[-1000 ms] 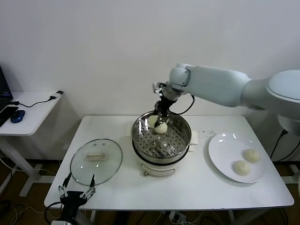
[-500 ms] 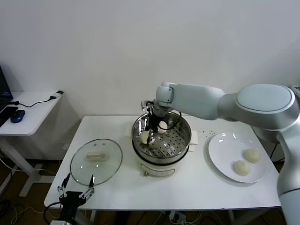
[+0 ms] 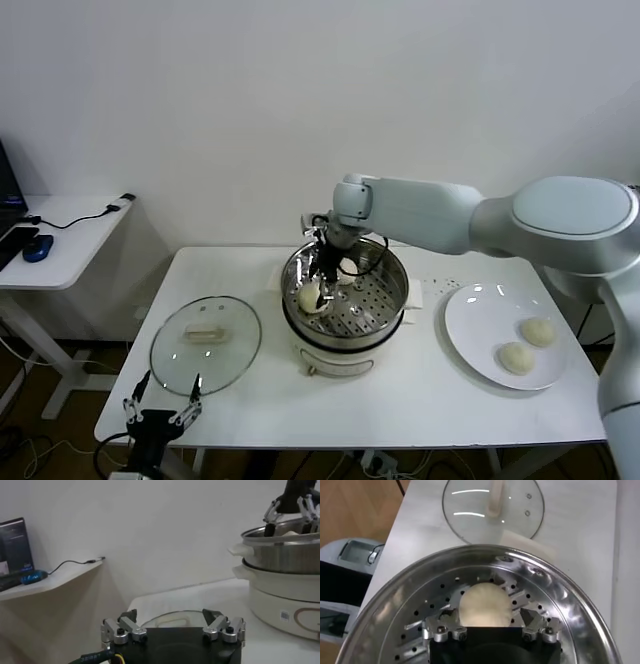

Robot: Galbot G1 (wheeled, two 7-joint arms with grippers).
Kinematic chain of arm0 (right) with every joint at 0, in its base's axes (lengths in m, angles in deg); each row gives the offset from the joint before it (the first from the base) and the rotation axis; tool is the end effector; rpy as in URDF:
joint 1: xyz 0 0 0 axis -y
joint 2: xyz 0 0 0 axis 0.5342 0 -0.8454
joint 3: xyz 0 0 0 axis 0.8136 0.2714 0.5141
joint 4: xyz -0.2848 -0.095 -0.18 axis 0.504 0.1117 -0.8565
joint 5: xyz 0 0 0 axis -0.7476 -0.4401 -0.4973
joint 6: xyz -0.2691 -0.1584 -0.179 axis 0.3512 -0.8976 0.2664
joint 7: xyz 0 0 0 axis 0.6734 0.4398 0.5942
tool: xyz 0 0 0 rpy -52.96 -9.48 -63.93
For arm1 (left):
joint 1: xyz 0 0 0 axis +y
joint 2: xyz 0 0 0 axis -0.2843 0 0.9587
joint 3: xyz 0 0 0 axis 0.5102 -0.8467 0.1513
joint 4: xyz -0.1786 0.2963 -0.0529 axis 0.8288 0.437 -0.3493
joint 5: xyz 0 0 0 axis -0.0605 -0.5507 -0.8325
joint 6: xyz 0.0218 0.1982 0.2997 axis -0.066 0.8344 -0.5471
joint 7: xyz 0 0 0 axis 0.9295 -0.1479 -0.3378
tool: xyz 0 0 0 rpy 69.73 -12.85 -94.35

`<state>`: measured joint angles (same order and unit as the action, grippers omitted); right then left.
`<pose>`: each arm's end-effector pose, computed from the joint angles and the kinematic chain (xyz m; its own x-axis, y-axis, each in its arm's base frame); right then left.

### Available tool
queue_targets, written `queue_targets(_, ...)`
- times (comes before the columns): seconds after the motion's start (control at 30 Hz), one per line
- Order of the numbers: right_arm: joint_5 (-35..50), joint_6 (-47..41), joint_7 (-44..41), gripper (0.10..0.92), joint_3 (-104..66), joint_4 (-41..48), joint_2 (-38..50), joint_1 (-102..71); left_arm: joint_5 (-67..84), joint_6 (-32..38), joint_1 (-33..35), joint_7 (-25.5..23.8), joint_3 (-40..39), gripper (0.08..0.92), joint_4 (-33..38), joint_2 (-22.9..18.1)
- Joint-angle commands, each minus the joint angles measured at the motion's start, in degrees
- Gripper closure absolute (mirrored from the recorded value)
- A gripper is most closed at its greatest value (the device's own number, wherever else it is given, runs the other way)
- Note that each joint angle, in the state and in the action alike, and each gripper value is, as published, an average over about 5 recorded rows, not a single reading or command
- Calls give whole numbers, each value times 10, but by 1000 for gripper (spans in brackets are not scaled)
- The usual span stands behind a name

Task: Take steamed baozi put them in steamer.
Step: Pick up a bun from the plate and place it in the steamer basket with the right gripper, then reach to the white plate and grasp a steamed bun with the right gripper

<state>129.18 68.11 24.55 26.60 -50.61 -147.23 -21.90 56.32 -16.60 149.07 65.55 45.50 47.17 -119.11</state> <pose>0.6001 0.0983 -0.0657 -0.0277 -0.2808 0.9594 -0.9732 -0.2115 -0.0900 0.1117 0.0677 -0.3351 -0.9748 -0.0882 0.2049 -0.0430 0.9756 0.2154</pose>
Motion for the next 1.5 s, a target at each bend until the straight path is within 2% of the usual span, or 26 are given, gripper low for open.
queue_targets(0.03,-35,17,-26,203,14,-122,150,99,-4,-2,2,1,-3,177,6,1)
queue_targets(0.33,-178,50,-63,203,18,-192,371,107,-20,-5,3,1,-9,177,12,-8)
queue_targets(0.5,-289,76,-71,203,-53,-187,454,12,-25,-7,9,3,-8,177,17,-12)
queue_targets(0.67,-375,107,-73,203,-168,-154,500,-135,-35,-6,20,4,-5,177,19,-14)
queue_targets(1.0,-480,153,-81,203,-384,-60,496,-370,-51,-8,24,7,-2,177,15,-21)
queue_targets(1.27,-540,174,-80,203,-443,3,442,-433,-53,-10,21,9,1,177,5,-22)
queue_targets(1.5,-550,174,-81,203,-453,33,406,-446,-53,-12,14,9,4,177,-4,-21)
